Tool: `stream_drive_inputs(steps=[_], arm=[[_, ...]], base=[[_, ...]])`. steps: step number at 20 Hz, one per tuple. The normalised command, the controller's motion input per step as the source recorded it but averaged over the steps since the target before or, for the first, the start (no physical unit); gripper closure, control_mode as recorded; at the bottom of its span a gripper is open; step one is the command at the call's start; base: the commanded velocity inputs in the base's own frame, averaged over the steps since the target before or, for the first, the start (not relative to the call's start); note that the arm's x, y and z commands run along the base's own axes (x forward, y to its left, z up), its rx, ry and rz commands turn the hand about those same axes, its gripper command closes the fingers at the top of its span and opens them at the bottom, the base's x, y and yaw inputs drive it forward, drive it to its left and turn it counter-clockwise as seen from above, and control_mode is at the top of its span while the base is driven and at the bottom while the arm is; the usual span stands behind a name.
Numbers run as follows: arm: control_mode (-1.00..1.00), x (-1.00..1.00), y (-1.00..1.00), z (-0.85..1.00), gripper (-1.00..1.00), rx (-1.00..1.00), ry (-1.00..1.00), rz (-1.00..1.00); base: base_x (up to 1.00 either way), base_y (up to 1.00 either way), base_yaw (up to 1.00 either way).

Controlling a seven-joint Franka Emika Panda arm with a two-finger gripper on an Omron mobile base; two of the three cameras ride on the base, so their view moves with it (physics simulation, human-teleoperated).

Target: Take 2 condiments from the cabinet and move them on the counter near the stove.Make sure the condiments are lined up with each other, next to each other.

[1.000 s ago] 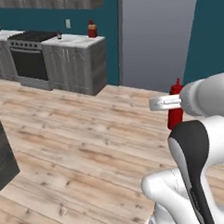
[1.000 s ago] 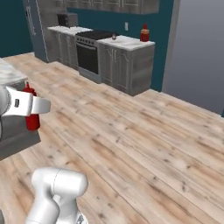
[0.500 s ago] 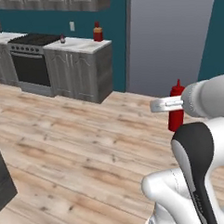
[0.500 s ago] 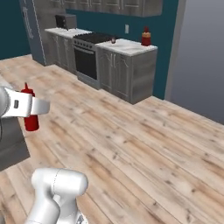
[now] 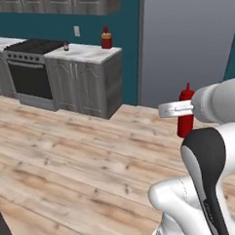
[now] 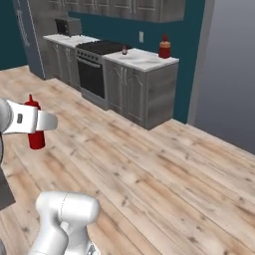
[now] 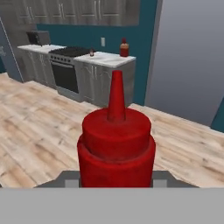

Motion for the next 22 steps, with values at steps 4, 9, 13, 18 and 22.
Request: stream_drive_inputs(steps=[4,9,13,18,22], arm=[[1.00,0.00,0.00,0.00,1.00,0.00,0.00,0.00],[1.00,0.00,0.00,0.00,1.00,0.00,0.00,0.00],[1.00,0.00,0.00,0.00,1.00,0.00,0.00,0.00],[1.00,0.00,0.00,0.00,1.00,0.00,0.00,0.00],[1.00,0.00,0.00,0.00,1.00,0.00,0.00,0.00]], base=[[1.00,0.31,0.00],[1.00,0.44,0.00],[1.00,0.44,0.00],[1.00,0.04,0.00],[1.00,-0.28,0.03]])
